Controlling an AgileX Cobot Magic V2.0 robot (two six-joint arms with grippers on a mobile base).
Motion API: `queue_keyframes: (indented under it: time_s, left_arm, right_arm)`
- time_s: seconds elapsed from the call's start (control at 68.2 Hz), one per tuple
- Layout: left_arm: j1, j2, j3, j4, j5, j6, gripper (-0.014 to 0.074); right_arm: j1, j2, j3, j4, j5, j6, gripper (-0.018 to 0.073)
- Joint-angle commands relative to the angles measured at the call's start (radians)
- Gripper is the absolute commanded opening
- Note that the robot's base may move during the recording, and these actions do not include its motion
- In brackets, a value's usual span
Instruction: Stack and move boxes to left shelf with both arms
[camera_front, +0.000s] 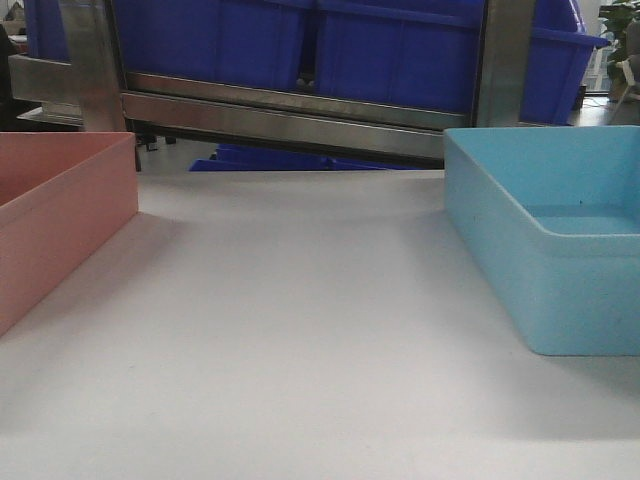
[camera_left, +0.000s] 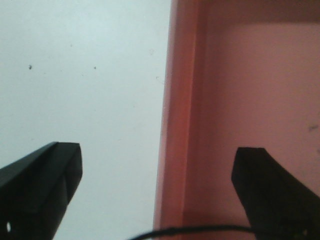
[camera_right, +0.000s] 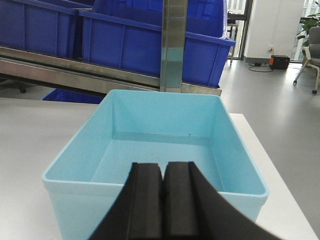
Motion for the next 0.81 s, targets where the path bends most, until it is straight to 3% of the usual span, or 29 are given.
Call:
queue_keyframes:
  time_s: [0.0, 0.308, 0.498, 0.645, 0.792]
  left_arm:
    - [0.000, -0.029, -0.039, -0.021, -0.044, 0.008, 0.0512]
    - [0.003, 0.047, -0.039, -0.027, -0.044, 0.003, 0.0484]
    - [0.014, 0.047, -0.039, -0.028, -0.044, 0.001, 0.0259]
    - [0.026, 0.047, -0.039, -0.059, -0.034, -0.001, 0.0000]
    - [0.026, 0.047, -0.039, -0.064, -0.026, -0.001, -0.0012]
  right_arm:
    - [-0.006, -0.004, -0.003, -0.002, -0.085, -0.012, 0.0049]
    - [-0.006, -0.004, -0.003, -0.002, -0.085, -0.012, 0.0049]
    - [-0.006, -0.004, -0.003, -0.002, -0.085, -0.012, 0.0049]
    - [-0.006, -0.004, -0.003, -0.002, -0.085, -0.012, 0.0049]
    - [-0.006, -0.004, -0.003, -0.002, -0.085, -0.012, 0.0049]
